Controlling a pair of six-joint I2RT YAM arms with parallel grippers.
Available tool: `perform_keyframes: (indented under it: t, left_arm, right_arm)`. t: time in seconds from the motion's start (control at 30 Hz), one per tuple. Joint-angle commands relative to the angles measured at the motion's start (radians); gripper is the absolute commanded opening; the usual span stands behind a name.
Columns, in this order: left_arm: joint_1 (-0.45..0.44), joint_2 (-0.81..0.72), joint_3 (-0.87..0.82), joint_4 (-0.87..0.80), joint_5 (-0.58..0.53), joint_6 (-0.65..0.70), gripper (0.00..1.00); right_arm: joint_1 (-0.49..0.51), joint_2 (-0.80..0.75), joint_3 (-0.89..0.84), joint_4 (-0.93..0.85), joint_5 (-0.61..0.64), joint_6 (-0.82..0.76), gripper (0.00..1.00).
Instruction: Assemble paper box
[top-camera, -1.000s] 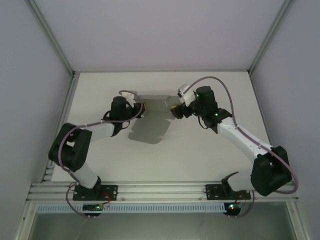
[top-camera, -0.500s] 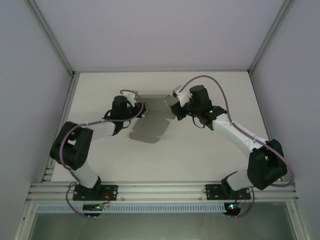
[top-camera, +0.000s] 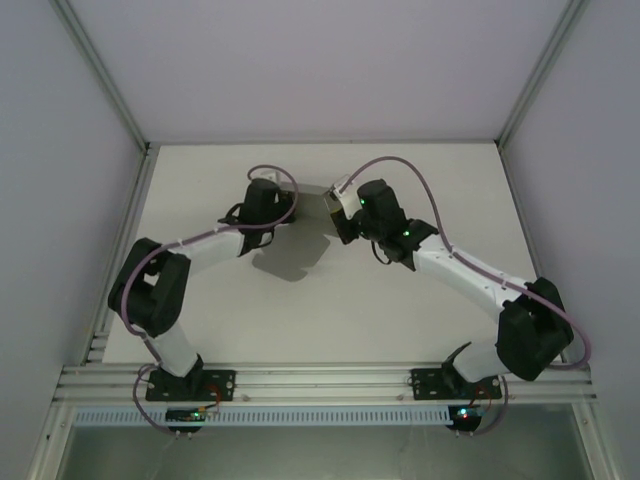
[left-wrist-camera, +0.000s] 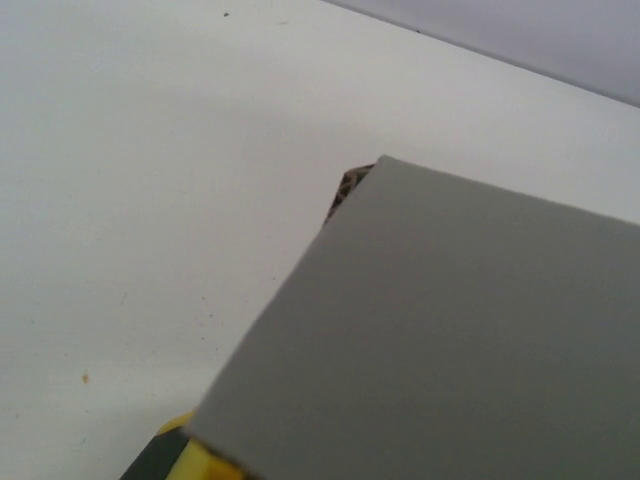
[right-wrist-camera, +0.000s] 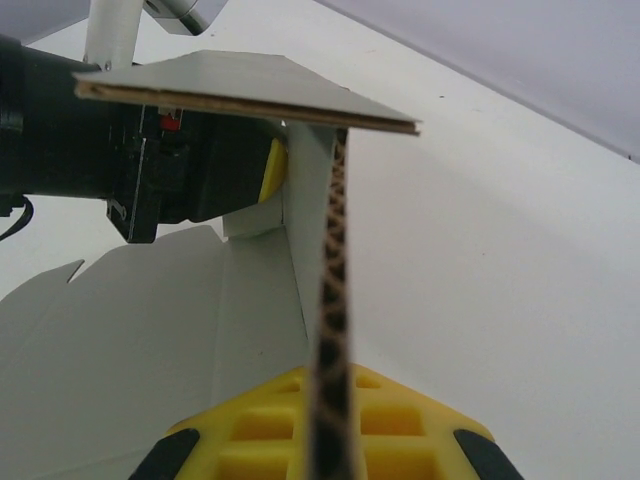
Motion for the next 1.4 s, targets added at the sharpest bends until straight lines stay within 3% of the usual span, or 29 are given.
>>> perform_keyframes:
  t: [0.0,0.1,0.13,0.2,0.37,0.63,0.7,0.73,0.93,1.07,1.23,1.37]
  left_arm:
    - [0.086,0.043,-0.035,-0.059,-0.303,0.022,0.16]
    - [0.087,0.019,-0.096,0.106,-0.082,0.135,0.33]
    - [0.088,0.009,-0.116,0.149,-0.027,0.148,0.35]
    - [0.088,-0.014,-0.148,0.201,0.067,0.177,0.35]
    - [0.092,-0.079,-0.235,0.316,0.284,0.222,0.59]
    - [0.119,-0.137,-0.306,0.435,0.533,0.188,0.79]
    - [0.126,-0.149,-0.315,0.463,0.593,0.179,0.99]
    - [0.126,-0.155,-0.321,0.473,0.605,0.181,0.99]
    - [0.151,-0.155,-0.297,0.404,0.517,0.178,0.99]
    - [0.160,-0.138,-0.266,0.359,0.494,0.174,0.77]
    - [0.158,-0.130,-0.264,0.374,0.477,0.160,0.64]
    - [0.153,-0.089,-0.231,0.367,0.486,0.163,0.46]
  right_arm:
    - [0.022,-0.099,0.014,-0.065,-0.094,-0.016,0.00]
    - [0.013,-0.095,0.008,-0.052,-0.086,-0.014,0.00]
    - [0.004,-0.095,0.004,-0.047,-0.096,-0.014,0.00]
    - [-0.020,-0.094,0.001,-0.048,-0.136,-0.009,0.00]
    - [-0.068,-0.103,-0.022,-0.027,-0.239,0.014,0.00]
    - [-0.122,-0.106,-0.031,-0.033,-0.322,0.051,0.00]
    - [-0.125,-0.099,-0.031,-0.036,-0.315,0.054,0.00]
    - [-0.125,-0.096,-0.031,-0.037,-0.321,0.061,0.00]
    - [-0.127,-0.087,-0.028,-0.039,-0.355,0.064,0.00]
    - [-0.127,-0.082,-0.023,-0.040,-0.333,0.069,0.00]
    - [-0.127,-0.076,-0.022,-0.049,-0.336,0.070,0.00]
    - [-0.124,-0.075,-0.029,-0.025,-0.305,0.070,0.00]
